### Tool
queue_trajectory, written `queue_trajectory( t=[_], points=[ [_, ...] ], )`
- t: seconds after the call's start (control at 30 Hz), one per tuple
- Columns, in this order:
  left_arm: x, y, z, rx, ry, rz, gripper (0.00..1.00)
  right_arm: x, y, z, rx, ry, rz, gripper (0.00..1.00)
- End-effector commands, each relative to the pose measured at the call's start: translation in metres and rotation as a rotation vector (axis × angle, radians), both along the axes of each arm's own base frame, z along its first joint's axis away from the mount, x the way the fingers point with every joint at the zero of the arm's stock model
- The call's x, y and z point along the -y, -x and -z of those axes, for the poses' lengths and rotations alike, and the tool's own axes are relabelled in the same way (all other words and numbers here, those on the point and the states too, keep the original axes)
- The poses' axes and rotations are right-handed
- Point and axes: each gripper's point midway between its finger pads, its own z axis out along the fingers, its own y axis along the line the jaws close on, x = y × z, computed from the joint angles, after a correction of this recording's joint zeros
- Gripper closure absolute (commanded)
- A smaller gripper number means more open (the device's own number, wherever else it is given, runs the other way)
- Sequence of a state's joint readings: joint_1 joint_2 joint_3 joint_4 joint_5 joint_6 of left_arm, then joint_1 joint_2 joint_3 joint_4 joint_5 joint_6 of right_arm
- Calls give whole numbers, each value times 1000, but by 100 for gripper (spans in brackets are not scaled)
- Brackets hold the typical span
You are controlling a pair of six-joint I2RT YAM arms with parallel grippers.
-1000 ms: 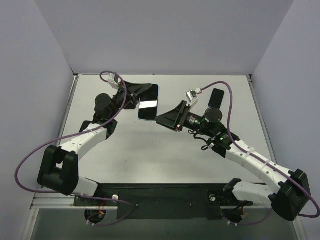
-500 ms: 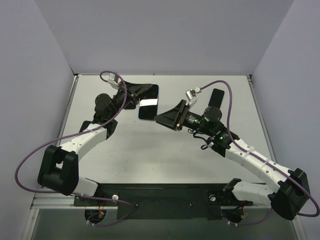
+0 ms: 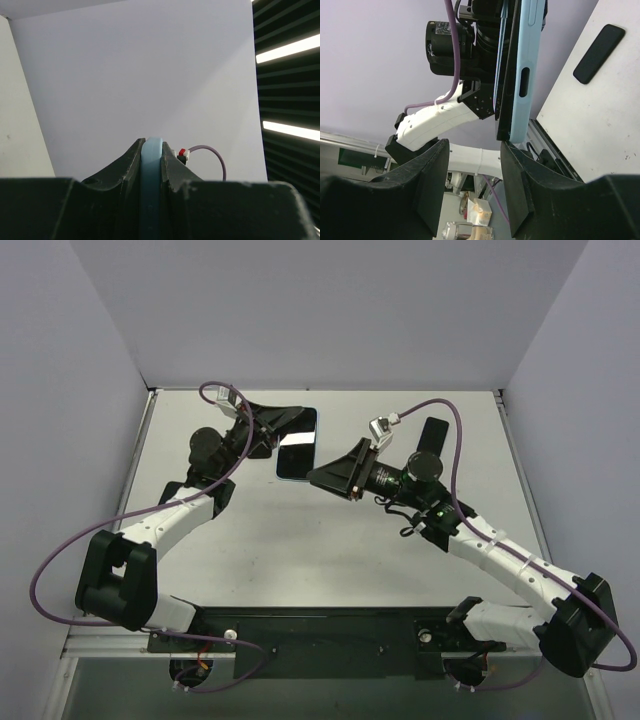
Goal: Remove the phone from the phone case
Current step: Remove the phone case from the phone.
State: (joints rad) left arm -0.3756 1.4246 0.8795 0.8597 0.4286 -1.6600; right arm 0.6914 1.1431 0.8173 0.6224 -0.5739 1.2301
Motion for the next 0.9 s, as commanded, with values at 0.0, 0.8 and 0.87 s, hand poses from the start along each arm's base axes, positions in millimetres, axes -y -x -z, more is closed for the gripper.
queue_trajectory(
  t=[0.0,0.8,0.87],
  points=[
    [-3,27,-61,143,130,53,100,3,-11,-12,48,-37,29,58],
    [25,52,-52,131,73,110,100,-17,-68,-12,24,19,108,69],
    [27,54,-49,146,43,104,100,-21,-80,-18,16,-23,110,70]
  ],
)
